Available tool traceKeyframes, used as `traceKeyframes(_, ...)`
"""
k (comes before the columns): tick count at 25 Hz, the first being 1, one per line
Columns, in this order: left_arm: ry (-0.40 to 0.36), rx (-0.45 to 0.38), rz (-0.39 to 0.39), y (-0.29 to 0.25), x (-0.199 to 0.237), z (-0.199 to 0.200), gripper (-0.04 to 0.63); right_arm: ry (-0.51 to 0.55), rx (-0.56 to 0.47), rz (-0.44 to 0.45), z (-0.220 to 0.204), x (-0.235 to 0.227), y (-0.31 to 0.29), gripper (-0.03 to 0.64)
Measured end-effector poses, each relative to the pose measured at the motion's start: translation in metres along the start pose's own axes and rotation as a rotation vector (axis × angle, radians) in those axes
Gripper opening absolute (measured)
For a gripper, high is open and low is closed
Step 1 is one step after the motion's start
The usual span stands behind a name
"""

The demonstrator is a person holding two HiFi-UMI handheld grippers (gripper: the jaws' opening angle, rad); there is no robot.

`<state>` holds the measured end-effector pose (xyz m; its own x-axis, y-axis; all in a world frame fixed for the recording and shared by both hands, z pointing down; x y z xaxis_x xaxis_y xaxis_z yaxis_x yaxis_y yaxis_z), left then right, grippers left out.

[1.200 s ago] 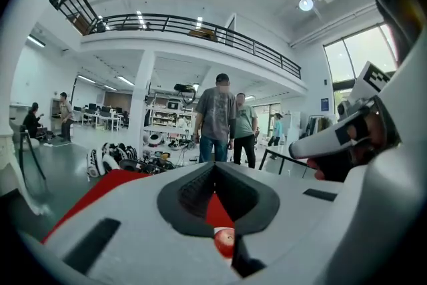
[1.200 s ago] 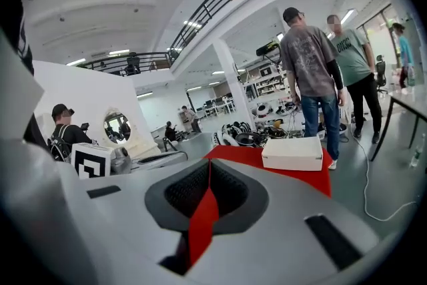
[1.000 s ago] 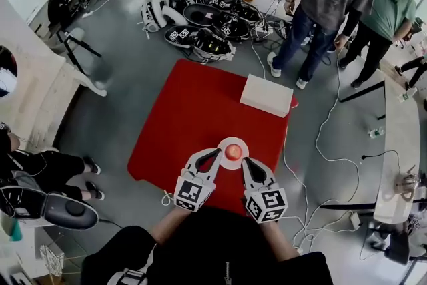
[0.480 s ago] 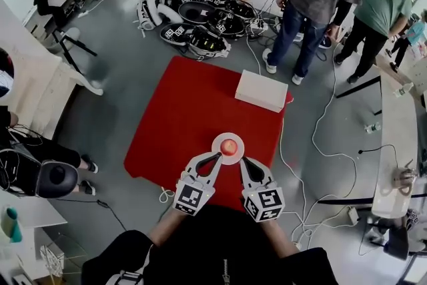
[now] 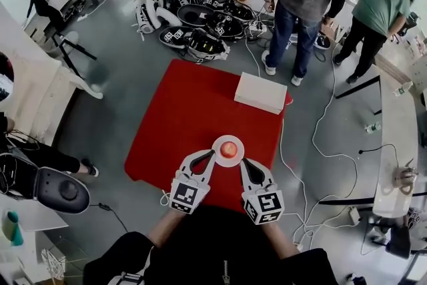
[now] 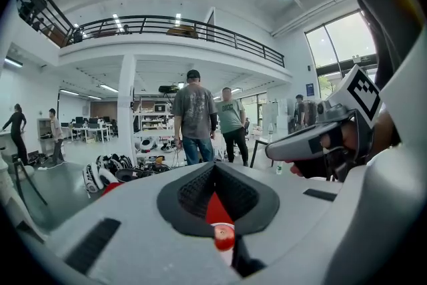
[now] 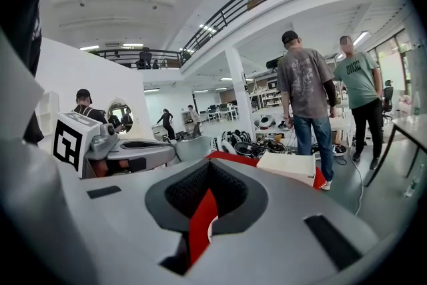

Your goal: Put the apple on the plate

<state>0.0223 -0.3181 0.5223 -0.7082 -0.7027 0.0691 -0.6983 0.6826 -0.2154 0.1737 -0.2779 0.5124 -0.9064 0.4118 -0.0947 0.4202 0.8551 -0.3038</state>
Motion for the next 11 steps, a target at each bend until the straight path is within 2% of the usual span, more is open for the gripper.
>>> traceKeyframes(11,0.032,0.023,-0.002,0.001,0.009,-0.015,0.006,0.006,-0.006,-0.024,0.002,-0.002,-0.005,0.011)
Point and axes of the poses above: the fingertips, and each gripper's own axes: y backward along the fingers, x to its left, z out of its top, the point moved 6 cm from there along y, backward along the fingers, and after that the axes turned 6 degrees about y, right-handed, at the moved point
